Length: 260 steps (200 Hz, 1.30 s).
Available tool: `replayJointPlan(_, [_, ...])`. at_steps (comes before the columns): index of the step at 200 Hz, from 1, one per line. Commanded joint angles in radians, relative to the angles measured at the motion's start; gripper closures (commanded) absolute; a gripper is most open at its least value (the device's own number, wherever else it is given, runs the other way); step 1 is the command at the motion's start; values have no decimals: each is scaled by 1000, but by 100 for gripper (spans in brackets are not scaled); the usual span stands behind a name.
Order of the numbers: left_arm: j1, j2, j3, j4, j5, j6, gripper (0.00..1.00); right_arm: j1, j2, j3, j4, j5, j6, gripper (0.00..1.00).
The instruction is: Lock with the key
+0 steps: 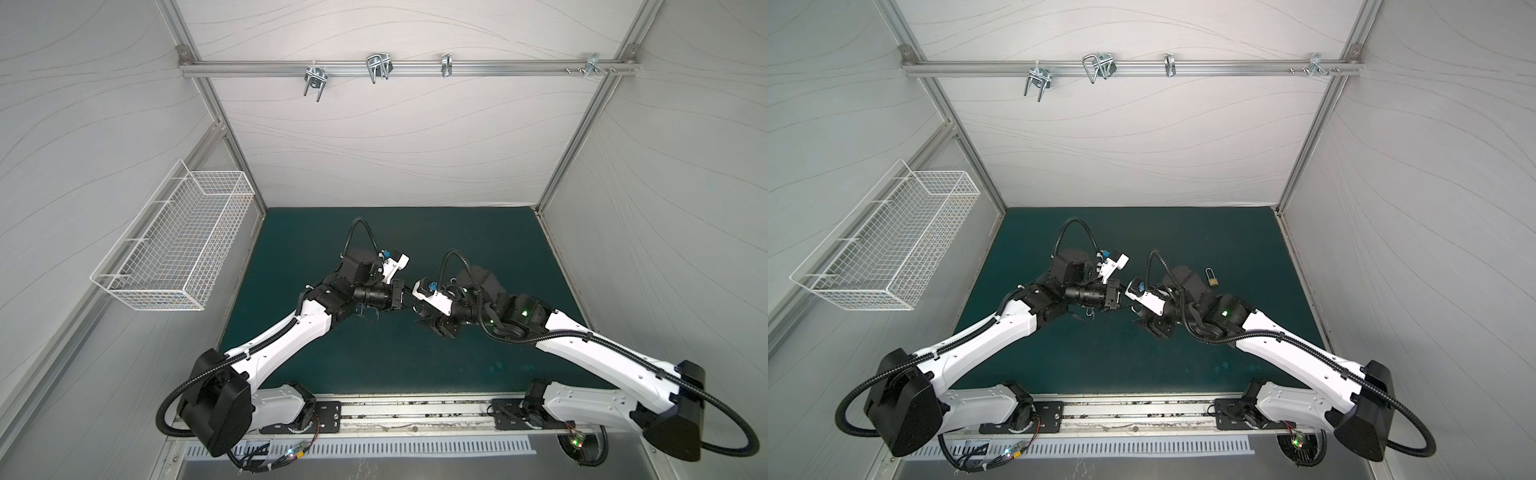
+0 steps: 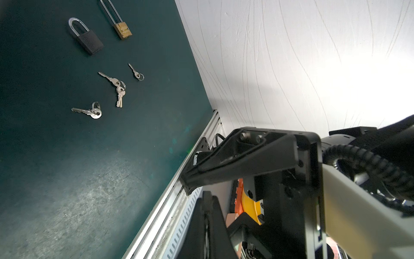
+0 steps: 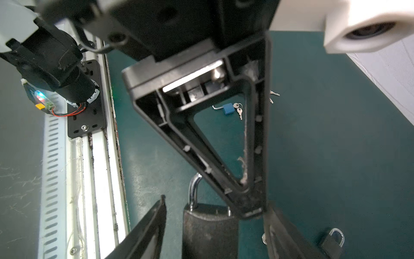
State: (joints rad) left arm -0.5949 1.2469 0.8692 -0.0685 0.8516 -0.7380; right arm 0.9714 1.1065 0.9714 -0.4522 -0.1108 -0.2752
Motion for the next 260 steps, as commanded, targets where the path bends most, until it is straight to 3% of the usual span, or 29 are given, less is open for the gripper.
replayJointPlan(1, [-5, 0, 53, 50, 29, -2, 100, 10, 9, 30, -23, 18, -25, 38])
replayJointPlan(54, [-5, 6, 60, 39, 25, 2, 100, 12, -12, 20, -11, 45, -15, 65])
replayJointPlan(83, [-5, -1, 57, 39, 19, 4, 100, 11, -29, 9, -5, 47, -4, 74])
replayJointPlan(105, [1, -39, 63, -3, -51, 31, 100, 12, -51, -7, 16, 74, 31, 93])
replayJointPlan(113, [0, -60, 69, -30, -96, 49, 90, 12, -64, -19, 28, 87, 45, 100])
replayJointPlan(142, [7, -122, 93, -131, -227, 93, 53, 7, -104, -66, 70, 180, 101, 100])
replayJointPlan(174, [19, -188, 75, -213, -384, 118, 23, -30, -95, -90, 80, 240, 195, 100])
replayJointPlan(193, [54, -205, 36, -236, -456, 97, 19, -88, -45, -103, 82, 229, 304, 100])
replayJointPlan(230, [164, -216, -62, -238, -436, 38, 16, -119, 123, -69, 79, 320, 479, 100])
replayJointPlan(260, [192, -255, -117, -249, -484, 41, 16, -135, 201, -109, 161, 316, 463, 100])
